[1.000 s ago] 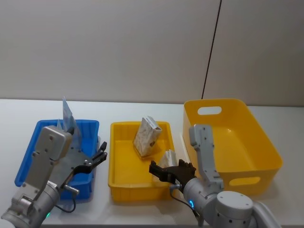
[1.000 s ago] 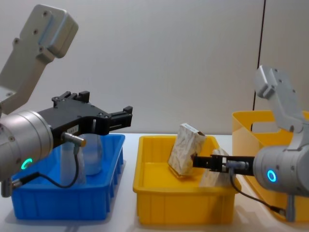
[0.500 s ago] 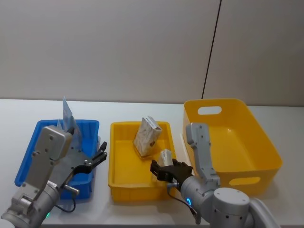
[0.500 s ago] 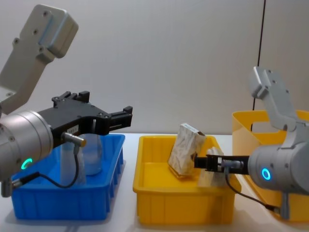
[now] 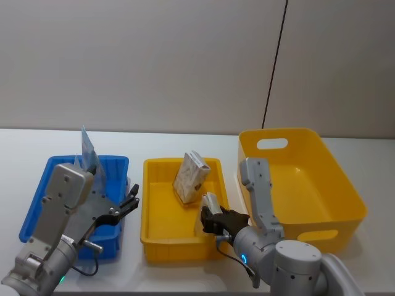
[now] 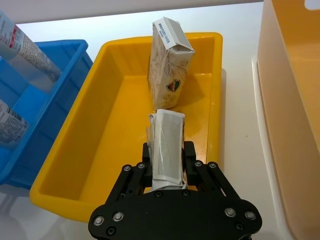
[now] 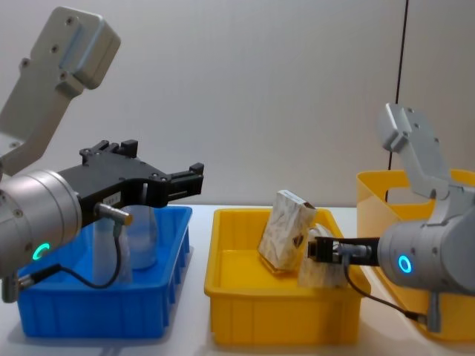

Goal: Bimanual collaborative sorting of washing and personal care products

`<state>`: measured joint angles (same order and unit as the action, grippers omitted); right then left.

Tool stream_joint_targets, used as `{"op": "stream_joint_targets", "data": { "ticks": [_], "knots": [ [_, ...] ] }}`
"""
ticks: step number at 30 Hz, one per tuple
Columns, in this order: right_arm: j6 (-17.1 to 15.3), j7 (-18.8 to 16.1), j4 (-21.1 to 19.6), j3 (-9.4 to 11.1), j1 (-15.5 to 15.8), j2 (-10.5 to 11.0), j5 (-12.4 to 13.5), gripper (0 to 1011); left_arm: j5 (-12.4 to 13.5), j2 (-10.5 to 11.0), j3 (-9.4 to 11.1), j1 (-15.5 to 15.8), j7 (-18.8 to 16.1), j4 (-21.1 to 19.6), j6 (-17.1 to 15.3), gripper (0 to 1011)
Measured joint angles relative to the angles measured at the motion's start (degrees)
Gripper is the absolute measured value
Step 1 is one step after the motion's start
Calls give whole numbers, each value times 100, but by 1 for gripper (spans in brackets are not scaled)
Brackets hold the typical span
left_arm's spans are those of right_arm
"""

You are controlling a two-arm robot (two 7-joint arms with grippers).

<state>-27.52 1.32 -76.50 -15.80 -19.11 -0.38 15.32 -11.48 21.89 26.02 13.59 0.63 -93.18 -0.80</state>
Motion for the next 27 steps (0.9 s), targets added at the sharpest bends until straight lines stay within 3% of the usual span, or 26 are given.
{"op": "stream_joint_targets", "data": {
  "ticks": [9,13,20,27],
  "knots": [
    [175,-83,-12,-16,6,2,-66,292,0,0,0,0,0,0,0,1001],
    [396,-153,-75,-31,34,18,-109,244,0,0,0,0,0,0,0,1001],
    [764,-253,-188,-53,77,48,-179,70,0,0,0,0,0,0,0,1001],
    [1224,-360,-391,-62,136,103,-287,25,0,0,0,0,0,0,0,1001]
  ]
}}
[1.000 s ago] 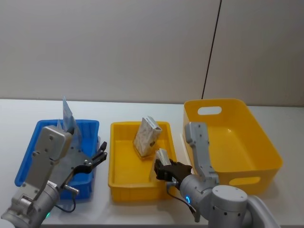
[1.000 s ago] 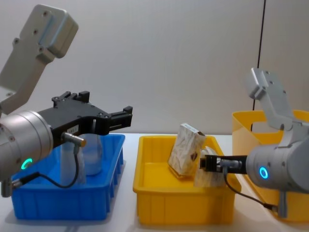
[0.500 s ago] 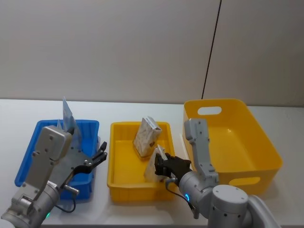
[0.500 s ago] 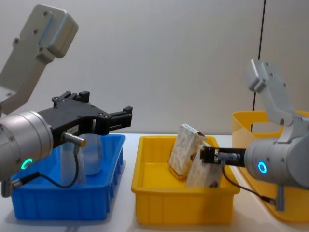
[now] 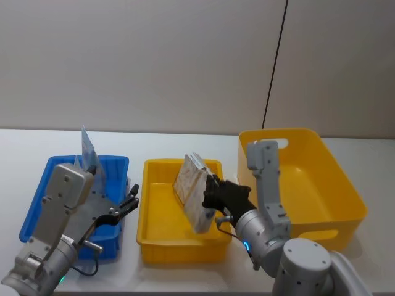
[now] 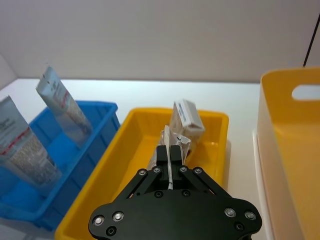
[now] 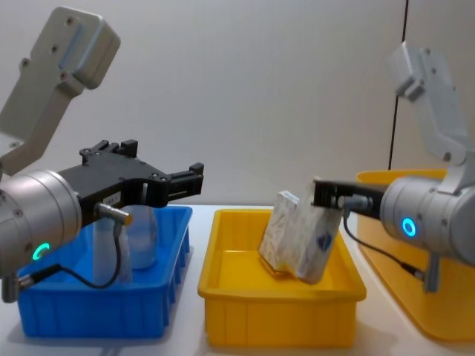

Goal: Bimanual collaborative sorting of washing and personal care products

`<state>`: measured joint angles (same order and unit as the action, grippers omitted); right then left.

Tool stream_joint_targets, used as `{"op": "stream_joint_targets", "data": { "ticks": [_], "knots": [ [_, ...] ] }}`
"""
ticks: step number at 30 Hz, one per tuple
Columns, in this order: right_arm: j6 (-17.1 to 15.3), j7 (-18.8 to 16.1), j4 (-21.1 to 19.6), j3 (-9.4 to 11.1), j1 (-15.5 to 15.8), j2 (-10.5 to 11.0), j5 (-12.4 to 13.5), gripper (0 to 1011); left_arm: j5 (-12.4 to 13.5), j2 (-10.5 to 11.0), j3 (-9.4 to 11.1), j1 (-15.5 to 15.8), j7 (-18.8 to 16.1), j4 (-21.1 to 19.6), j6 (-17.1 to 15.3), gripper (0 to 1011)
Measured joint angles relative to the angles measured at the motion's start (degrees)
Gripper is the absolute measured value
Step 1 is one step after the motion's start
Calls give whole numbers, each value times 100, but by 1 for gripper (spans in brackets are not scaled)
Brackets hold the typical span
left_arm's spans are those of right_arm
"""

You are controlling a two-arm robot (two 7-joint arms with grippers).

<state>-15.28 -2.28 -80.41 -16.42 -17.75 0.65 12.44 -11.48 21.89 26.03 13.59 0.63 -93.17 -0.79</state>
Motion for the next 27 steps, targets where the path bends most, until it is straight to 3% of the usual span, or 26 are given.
{"op": "stream_joint_targets", "data": {
  "ticks": [14,27],
  "knots": [
    [831,3,-511,87,104,156,-338,23,0,0,0,0,0,0,0,1001],
    [883,412,-1048,266,206,385,-913,23,0,0,0,0,0,0,0,1001]
  ]
}}
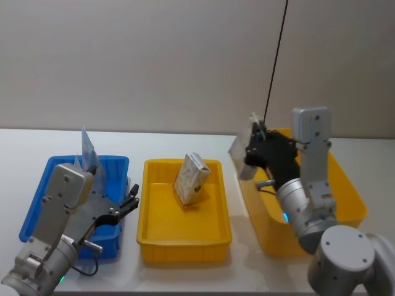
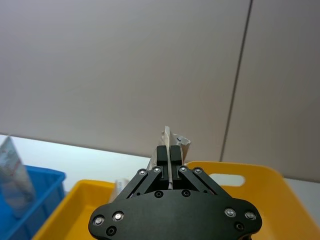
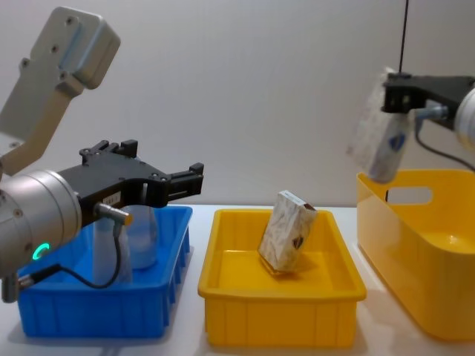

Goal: Bimanual collaborative sorting of washing and personal care products

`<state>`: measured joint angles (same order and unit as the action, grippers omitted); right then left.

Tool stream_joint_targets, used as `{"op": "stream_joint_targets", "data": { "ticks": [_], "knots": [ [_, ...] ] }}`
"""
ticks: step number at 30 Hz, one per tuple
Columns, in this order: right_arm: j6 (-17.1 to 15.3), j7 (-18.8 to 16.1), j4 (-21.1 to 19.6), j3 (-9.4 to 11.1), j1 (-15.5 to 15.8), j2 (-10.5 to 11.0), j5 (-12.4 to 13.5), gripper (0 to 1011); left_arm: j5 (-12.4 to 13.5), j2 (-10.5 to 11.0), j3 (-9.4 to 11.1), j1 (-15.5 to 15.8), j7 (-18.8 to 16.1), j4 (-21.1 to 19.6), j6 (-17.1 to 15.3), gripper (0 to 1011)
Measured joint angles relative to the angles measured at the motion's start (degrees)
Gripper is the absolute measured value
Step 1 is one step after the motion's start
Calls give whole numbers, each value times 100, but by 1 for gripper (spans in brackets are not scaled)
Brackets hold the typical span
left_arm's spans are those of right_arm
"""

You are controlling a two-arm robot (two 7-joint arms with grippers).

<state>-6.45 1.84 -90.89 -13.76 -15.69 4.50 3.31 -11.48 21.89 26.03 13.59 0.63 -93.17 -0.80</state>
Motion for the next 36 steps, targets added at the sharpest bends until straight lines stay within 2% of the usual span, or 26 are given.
{"op": "stream_joint_targets", "data": {
  "ticks": [7,15,20,25,26,29,33,35,36],
  "knots": [
    [-362,269,-309,177,97,196,-377,23,0,0,0,0,0,0,0,1001],
    [-823,406,-470,361,192,394,-647,23,1,0,0,0,0,0,0,1001],
    [-979,440,-444,459,218,475,-737,39,0,0,0,0,0,0,0,1001],
    [-1037,463,-325,543,212,512,-786,163,0,0,0,0,0,0,0,1001],
    [-1038,468,-289,561,205,515,-799,234,0,0,0,0,0,0,0,1001],
    [-1020,478,-196,595,178,518,-818,306,0,0,0,0,0,0,0,1001],
    [-930,488,-60,631,127,511,-846,481,0,0,0,0,0,-1,0,1001],
    [-888,488,-19,637,110,506,-851,516,0,0,0,0,0,0,0,1001],
    [-873,488,-1,640,102,503,-852,566,0,0,0,0,0,-1,0,1001]
  ]
}}
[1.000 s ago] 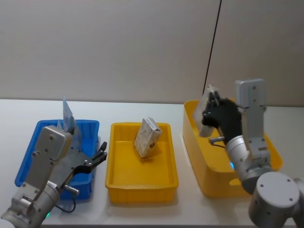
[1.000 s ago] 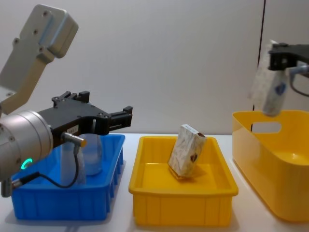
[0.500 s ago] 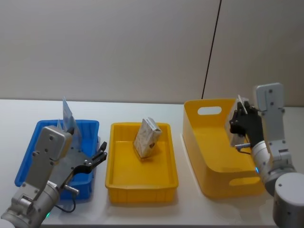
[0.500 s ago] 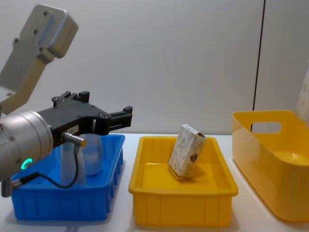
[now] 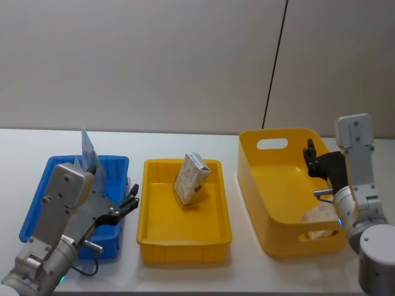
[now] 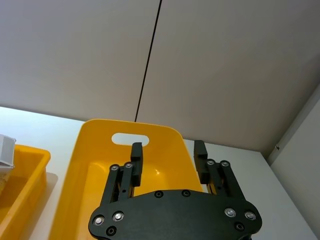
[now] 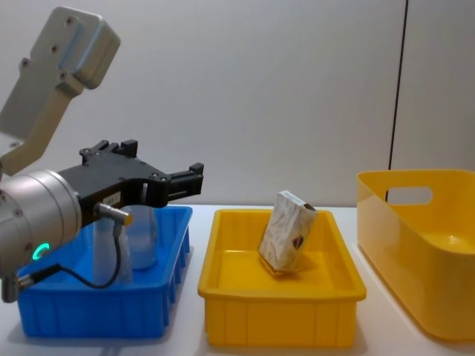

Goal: Bimanual collaborative sorting of washing and personal care products

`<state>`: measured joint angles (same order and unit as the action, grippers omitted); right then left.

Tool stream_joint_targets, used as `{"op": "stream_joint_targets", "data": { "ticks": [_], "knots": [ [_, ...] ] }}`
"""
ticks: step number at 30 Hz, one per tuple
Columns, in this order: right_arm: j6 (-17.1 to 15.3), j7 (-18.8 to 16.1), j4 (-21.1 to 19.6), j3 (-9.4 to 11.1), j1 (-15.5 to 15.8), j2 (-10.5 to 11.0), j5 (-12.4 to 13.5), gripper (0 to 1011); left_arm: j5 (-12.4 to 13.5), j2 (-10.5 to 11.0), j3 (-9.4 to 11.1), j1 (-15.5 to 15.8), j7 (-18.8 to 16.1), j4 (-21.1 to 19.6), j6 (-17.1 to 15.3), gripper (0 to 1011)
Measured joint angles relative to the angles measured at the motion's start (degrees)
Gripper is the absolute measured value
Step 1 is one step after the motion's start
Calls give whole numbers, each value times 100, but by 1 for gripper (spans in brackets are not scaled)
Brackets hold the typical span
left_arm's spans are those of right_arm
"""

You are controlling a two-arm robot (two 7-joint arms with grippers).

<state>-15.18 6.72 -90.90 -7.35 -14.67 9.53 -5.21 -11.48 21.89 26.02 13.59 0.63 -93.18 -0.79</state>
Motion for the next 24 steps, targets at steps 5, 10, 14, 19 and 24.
{"op": "stream_joint_targets", "data": {
  "ticks": [5,10,14,19,24],
  "knots": [
    [126,-26,92,21,-42,-29,0,724,0,0,0,0,0,0,0,1001],
    [246,-167,105,34,-50,-47,68,862,0,0,0,0,0,0,0,1001],
    [338,-330,81,36,-42,-56,169,990,0,0,0,-1,0,0,0,1001],
    [447,-642,-29,21,5,-55,345,1003,0,0,0,0,0,0,0,1001],
    [501,-865,-109,-1,40,-47,465,1004,0,0,0,0,0,0,0,1001]
  ]
}}
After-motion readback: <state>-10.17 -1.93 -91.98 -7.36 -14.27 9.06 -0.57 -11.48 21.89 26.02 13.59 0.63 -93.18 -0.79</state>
